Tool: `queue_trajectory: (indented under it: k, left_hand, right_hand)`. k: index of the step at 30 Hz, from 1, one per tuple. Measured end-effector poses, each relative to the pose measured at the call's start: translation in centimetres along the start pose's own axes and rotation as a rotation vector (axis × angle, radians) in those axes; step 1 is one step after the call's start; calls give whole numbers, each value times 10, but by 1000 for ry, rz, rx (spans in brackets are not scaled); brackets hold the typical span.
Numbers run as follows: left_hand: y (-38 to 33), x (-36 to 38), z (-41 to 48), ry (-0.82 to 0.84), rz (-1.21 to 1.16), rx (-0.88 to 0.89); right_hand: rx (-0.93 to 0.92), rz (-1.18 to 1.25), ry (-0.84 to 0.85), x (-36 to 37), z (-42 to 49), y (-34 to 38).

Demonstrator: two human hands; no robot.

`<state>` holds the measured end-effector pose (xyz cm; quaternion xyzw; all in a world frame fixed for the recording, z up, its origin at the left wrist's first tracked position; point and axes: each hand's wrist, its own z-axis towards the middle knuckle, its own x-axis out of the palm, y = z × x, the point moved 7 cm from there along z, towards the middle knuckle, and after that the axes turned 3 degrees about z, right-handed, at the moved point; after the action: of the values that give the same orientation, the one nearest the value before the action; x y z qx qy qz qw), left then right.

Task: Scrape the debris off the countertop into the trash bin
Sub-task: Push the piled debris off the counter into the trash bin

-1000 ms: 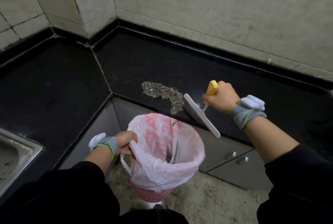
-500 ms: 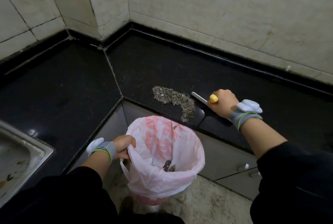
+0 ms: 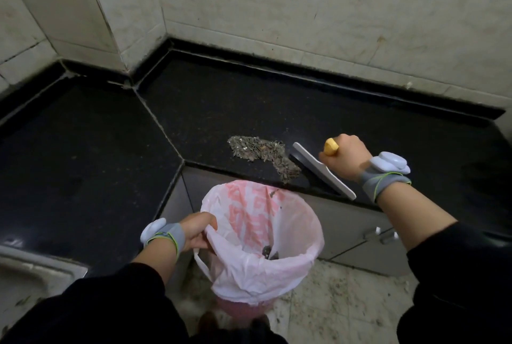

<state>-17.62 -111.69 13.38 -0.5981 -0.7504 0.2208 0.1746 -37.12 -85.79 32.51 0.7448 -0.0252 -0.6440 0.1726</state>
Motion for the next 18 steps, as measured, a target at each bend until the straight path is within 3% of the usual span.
queue_trajectory:
  k: [3, 9, 18]
  left_hand:
    - [2, 3, -1, 13, -18, -2]
    - [3, 14, -7, 16, -31, 1]
    - [3, 28, -12, 36, -29, 6]
  right_hand:
    - [51, -21, -11, 4, -2, 4]
    - [-45, -109, 122, 16, -21, 23]
    - [-51, 31, 178, -1, -38, 16]
